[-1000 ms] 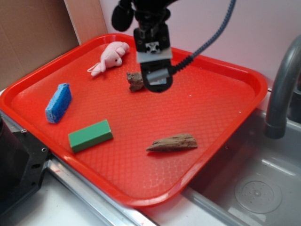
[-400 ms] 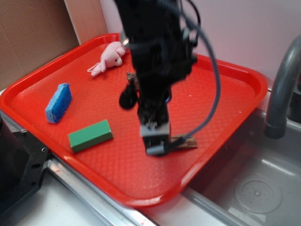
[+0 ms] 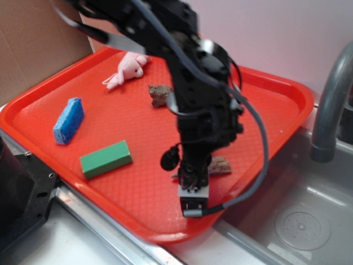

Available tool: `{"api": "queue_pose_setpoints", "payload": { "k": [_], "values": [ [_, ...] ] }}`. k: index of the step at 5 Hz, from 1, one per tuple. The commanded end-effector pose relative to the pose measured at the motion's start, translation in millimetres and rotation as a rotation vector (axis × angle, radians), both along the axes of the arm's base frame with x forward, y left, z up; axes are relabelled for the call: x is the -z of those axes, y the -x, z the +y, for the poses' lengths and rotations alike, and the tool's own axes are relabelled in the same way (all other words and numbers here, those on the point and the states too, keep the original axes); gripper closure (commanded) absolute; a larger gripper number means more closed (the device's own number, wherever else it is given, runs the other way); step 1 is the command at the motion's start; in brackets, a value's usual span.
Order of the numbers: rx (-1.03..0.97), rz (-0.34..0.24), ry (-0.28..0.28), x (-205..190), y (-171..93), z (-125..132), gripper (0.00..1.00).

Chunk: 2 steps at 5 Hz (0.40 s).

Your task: Grab the wood chip.

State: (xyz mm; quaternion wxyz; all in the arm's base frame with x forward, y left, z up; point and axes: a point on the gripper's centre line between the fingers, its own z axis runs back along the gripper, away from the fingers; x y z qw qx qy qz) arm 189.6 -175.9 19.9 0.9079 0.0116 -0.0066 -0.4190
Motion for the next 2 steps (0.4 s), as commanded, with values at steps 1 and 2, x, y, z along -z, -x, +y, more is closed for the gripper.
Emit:
{"api": "queue_pose_setpoints", "payload": {
  "k": [1,2],
  "values": [
    [0.005,-0.002,-0.01,-7,-19,-21,0.61],
    [-0.032,-0.023,0.002,-19,-17,-11,1.0]
  ]
}}
